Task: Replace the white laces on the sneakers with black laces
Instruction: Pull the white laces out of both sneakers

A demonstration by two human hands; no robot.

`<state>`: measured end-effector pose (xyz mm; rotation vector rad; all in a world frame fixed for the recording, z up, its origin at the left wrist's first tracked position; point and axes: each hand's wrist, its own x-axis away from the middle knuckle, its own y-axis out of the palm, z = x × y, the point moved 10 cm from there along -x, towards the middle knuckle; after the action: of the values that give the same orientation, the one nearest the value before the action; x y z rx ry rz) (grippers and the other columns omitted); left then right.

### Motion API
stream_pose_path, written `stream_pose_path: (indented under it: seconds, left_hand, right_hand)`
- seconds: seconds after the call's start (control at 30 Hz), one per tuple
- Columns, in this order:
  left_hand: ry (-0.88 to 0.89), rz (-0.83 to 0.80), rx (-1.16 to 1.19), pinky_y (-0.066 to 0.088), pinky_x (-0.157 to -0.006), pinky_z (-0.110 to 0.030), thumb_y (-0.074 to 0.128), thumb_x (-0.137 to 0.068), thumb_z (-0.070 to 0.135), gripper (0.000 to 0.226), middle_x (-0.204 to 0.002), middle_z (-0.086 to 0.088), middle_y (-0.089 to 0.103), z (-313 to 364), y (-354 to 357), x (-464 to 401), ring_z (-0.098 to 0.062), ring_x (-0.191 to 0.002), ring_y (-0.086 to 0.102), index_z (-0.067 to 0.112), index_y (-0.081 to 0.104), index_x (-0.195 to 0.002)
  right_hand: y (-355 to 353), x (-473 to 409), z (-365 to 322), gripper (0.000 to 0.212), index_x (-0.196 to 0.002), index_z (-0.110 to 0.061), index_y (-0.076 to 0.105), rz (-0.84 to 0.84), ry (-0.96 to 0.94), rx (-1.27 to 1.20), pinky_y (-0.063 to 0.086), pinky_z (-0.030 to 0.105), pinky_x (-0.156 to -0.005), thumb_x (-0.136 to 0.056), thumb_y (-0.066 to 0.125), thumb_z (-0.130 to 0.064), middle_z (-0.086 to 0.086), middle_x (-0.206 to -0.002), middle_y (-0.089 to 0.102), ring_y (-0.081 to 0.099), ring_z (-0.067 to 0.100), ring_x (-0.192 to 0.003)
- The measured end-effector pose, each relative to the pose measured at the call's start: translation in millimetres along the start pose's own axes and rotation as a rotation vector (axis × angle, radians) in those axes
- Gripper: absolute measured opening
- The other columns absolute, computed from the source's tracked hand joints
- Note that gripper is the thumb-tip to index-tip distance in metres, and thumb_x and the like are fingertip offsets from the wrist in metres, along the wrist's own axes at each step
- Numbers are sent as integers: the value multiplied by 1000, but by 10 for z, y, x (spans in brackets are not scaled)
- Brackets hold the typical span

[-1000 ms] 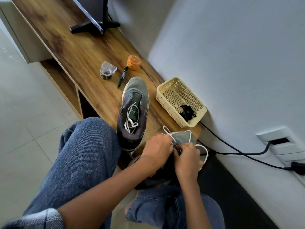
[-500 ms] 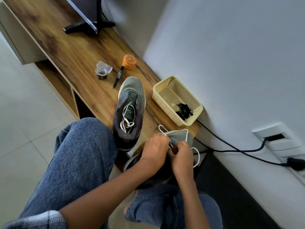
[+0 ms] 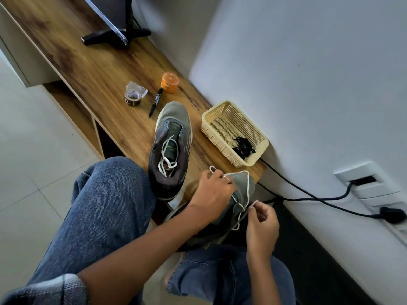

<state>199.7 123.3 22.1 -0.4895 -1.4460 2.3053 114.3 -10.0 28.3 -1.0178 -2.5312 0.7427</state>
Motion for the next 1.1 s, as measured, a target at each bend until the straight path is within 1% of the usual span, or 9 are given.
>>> stream_pose_path:
  seconds: [0.1,0.17,0.3,0.67,0.73,0.8,0.9,1.0,1.1]
  left_hand:
    - [85,-66,-152,17,-113,-54,48,-97,18,26,-121,2,61,133,82,4,-23,-124,42,21,58,-121]
    - [73,-75,-183,13,-115,-54,45,-98,17,24,-119,0,62,142,77,-2,-24,-123,42,20,59,-117]
    - [14,-49,-143,15,-114,-50,45,-99,20,21,-120,-1,60,102,35,-16,-24,-123,41,21,59,-115]
    - [-18,-89,-157,20,-111,-54,42,-100,19,26,-127,-2,53,105,122,-40,-25,-124,38,23,57,-121]
    - [-72,-152,-90,25,-110,-58,42,-100,17,26,-132,-5,48,79,221,-33,-26,-126,37,18,52,-125]
    - [-140,-165,77,35,-105,-50,41,-100,14,24,-129,-8,48,26,248,-45,-26,-122,39,12,48,-123]
    - [-267,-46,456,36,-89,-31,38,-99,5,17,-116,-10,53,-128,117,-64,-25,-109,47,8,50,-111]
    - [-453,30,723,37,-81,-31,39,-100,9,12,-100,-4,52,-325,68,5,-24,-102,51,14,49,-99]
    - [-439,36,711,35,-78,-30,40,-101,12,11,-96,0,54,-281,42,30,-22,-102,49,18,49,-100]
  right_hand:
    - [-19,33,42,31,-120,-18,54,1,38,-25,39,16,-65,-91,61,-13,-2,-111,57,54,0,-86]
    - [55,64,26,25,-115,-20,56,-52,41,-11,40,17,-63,-91,62,-20,-2,-105,60,56,2,-84]
    - [276,106,-38,19,-101,-20,61,-194,47,66,41,15,-62,-87,67,-31,-6,-92,63,57,1,-81]
    - [294,70,-72,14,-98,-18,69,-226,28,166,41,9,-61,-84,68,-17,-15,-80,62,57,-6,-74]
    - [288,66,-86,16,-100,-16,69,-207,20,166,41,9,-61,-84,68,-16,-14,-80,62,56,-6,-73]
    - [272,59,-97,18,-102,-14,68,-174,14,161,38,6,-60,-84,68,-14,-10,-82,63,54,-7,-71]
    - [236,71,-84,21,-105,-11,68,-126,21,154,37,5,-60,-84,65,-11,-5,-86,64,52,-8,-69]
    - [194,94,-66,25,-109,-11,69,-96,39,132,42,13,-66,-85,62,-10,-5,-85,62,56,0,-74]
    - [193,105,-95,24,-108,-13,71,-89,21,126,45,19,-74,-86,61,-10,-6,-84,63,56,-1,-75]
